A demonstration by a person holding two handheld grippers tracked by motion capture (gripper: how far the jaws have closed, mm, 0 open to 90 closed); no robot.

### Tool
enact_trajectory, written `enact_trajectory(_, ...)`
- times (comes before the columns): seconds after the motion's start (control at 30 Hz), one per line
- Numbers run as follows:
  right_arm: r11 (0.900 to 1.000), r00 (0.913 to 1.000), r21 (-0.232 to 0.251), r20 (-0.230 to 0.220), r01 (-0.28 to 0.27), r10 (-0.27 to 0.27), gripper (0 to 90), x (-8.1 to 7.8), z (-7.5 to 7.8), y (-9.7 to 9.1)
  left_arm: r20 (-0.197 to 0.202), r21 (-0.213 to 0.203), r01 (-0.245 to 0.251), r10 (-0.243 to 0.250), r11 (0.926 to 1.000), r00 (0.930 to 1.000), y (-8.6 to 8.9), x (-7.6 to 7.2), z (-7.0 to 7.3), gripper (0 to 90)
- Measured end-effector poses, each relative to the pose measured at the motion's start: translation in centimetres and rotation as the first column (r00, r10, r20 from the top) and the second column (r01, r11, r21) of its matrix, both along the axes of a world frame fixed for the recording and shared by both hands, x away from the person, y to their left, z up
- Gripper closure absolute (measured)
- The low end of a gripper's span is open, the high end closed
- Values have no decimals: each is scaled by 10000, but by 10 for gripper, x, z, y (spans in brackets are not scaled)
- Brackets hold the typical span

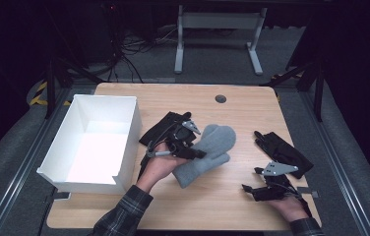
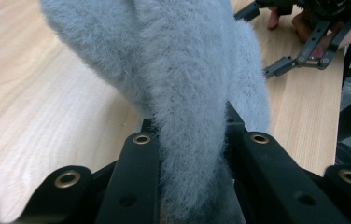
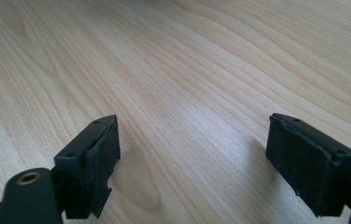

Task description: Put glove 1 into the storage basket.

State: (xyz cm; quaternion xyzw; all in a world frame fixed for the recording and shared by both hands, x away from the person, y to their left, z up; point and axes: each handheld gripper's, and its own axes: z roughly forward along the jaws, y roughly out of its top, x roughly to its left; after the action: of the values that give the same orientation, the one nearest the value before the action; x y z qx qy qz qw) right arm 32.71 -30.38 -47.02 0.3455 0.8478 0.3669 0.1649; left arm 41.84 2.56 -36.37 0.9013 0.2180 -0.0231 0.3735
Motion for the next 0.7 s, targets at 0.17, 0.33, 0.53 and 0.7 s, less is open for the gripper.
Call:
enact_trajectory(0.17,10000,10000,-5,-1,13,-13,179,0,0,0,167,23,-243,242,9997,9996,6,0,15,762)
enact_trajectory(0.33,10000,10000,-5,-2,18,-18,178,0,0,0,427,44,-601,599,9982,9973,18,0,38,762)
enact_trajectory(0.53,10000,10000,-4,-11,19,-19,179,0,0,0,603,-52,-906,907,9959,9940,35,0,59,762)
enact_trajectory(0.7,10000,10000,-3,-9,18,-18,178,0,0,0,860,-108,-1204,1209,9927,9889,54,-1,78,762)
